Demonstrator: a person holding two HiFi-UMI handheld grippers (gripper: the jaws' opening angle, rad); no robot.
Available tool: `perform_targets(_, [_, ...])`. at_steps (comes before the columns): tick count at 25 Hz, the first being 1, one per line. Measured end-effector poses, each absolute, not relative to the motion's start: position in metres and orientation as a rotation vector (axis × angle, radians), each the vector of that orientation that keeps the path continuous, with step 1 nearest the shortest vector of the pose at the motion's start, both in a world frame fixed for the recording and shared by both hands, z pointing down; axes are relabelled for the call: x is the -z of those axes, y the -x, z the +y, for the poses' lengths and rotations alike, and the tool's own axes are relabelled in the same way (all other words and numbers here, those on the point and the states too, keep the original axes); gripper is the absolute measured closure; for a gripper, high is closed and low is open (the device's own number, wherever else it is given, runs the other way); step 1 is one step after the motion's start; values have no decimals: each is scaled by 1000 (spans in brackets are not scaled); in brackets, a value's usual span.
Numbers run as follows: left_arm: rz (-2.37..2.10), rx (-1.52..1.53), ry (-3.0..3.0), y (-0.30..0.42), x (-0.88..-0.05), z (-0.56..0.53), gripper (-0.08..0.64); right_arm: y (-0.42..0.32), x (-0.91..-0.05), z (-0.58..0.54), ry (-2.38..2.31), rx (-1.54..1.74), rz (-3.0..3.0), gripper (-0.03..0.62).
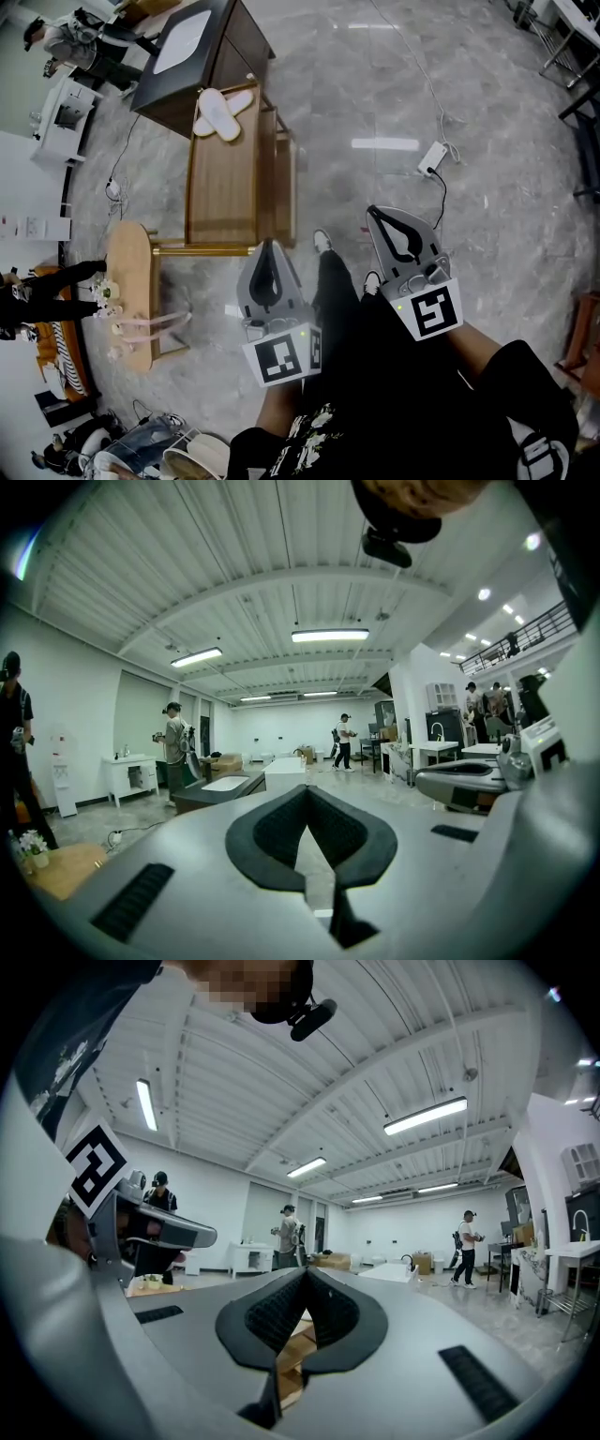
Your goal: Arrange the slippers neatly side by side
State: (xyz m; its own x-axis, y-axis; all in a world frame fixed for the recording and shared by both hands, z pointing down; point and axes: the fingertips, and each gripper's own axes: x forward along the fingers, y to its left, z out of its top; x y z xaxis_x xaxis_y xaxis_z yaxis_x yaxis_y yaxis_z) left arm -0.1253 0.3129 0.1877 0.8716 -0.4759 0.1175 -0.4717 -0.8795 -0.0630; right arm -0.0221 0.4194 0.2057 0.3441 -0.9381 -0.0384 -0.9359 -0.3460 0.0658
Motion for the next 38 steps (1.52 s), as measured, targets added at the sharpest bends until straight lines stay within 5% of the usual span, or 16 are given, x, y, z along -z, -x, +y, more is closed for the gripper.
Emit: perform_targets(38, [809,84,3031,38,-173,156,557,-64,-181,264,-2436,106,-1830,594])
